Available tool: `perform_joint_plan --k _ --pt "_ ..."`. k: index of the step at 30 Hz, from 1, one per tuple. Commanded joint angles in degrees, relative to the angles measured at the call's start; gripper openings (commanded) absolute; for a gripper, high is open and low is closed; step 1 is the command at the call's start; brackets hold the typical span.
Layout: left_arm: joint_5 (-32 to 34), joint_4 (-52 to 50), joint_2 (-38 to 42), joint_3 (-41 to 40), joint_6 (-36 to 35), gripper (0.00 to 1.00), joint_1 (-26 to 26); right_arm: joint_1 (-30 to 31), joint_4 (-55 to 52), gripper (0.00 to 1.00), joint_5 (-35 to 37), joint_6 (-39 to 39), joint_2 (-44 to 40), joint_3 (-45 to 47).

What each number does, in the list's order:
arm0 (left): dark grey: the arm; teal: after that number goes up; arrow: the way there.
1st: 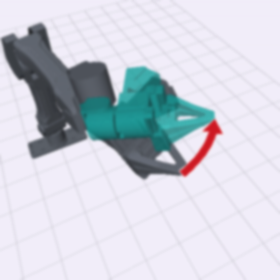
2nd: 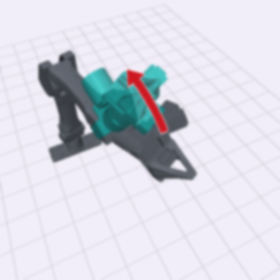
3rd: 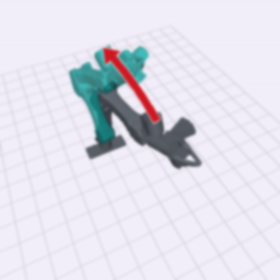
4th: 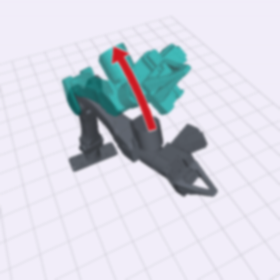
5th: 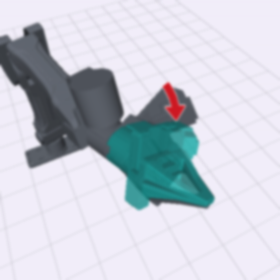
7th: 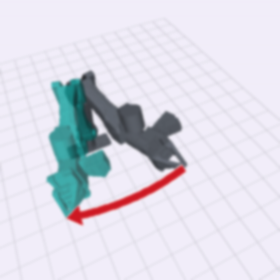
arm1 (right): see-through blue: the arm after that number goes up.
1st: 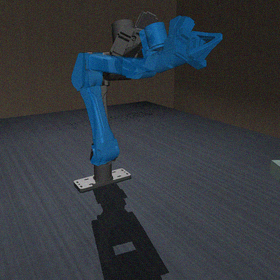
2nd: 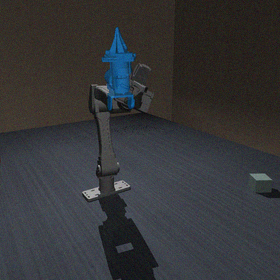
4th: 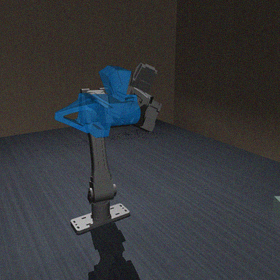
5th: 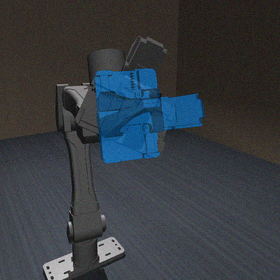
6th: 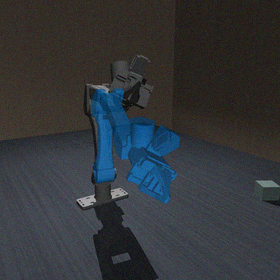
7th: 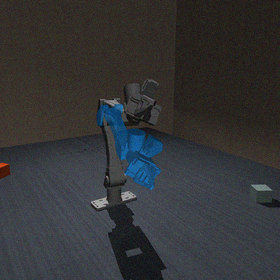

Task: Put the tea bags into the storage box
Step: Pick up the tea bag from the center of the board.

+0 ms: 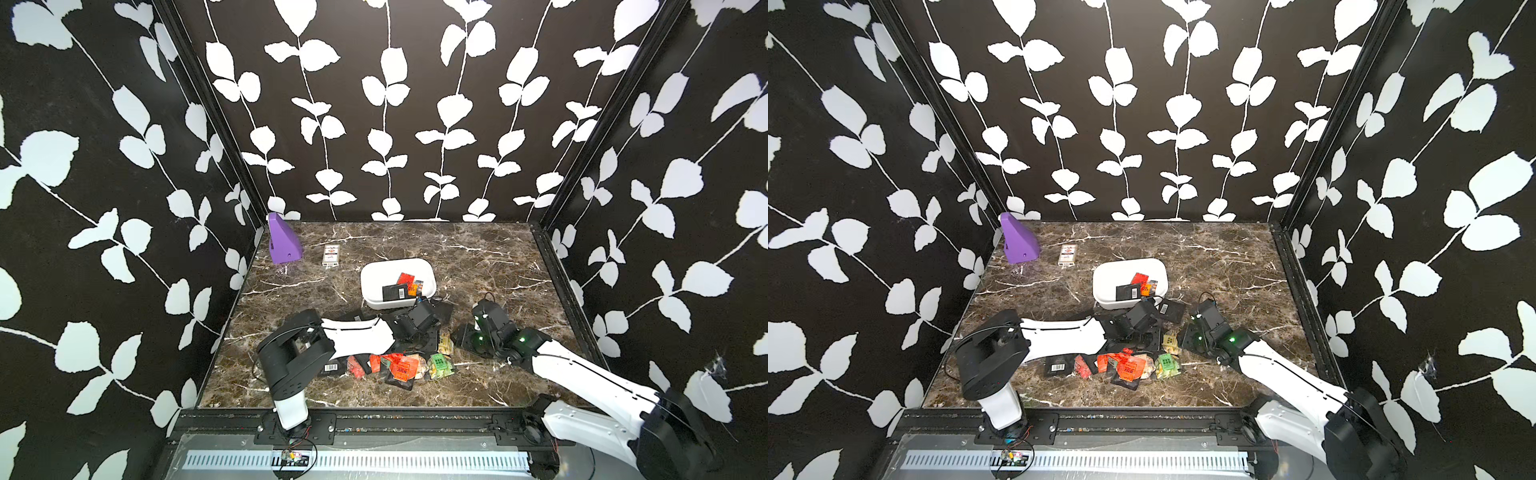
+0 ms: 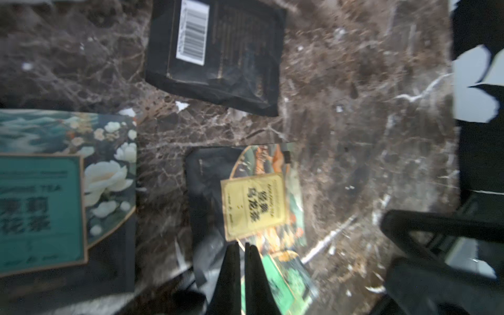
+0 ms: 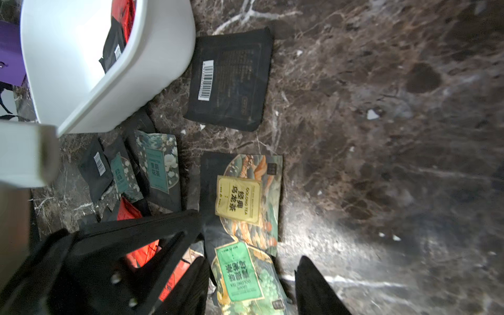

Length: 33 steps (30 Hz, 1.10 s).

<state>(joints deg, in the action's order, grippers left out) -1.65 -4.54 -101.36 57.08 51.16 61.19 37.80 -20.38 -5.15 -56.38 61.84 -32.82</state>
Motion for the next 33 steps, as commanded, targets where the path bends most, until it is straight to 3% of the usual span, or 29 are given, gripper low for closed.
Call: perform_joint_plan --k 1,18,33 --pt "0.1 -0.7 -1.1 1.4 -0.6 0.00 0.0 0.7 3.5 0.52 -0.2 -0.9 1.5 1.6" --pt "2.0 -3.2 -3.1 0.4 0.7 0.00 -0.1 1.6 8.7 0.50 1.0 -3.1 8.1 4.7" --pt "1.8 -3.6 -3.1 -0.3 0.8 0.00 0.0 1.9 15.6 0.34 1.4 -4.1 14.3 5.3"
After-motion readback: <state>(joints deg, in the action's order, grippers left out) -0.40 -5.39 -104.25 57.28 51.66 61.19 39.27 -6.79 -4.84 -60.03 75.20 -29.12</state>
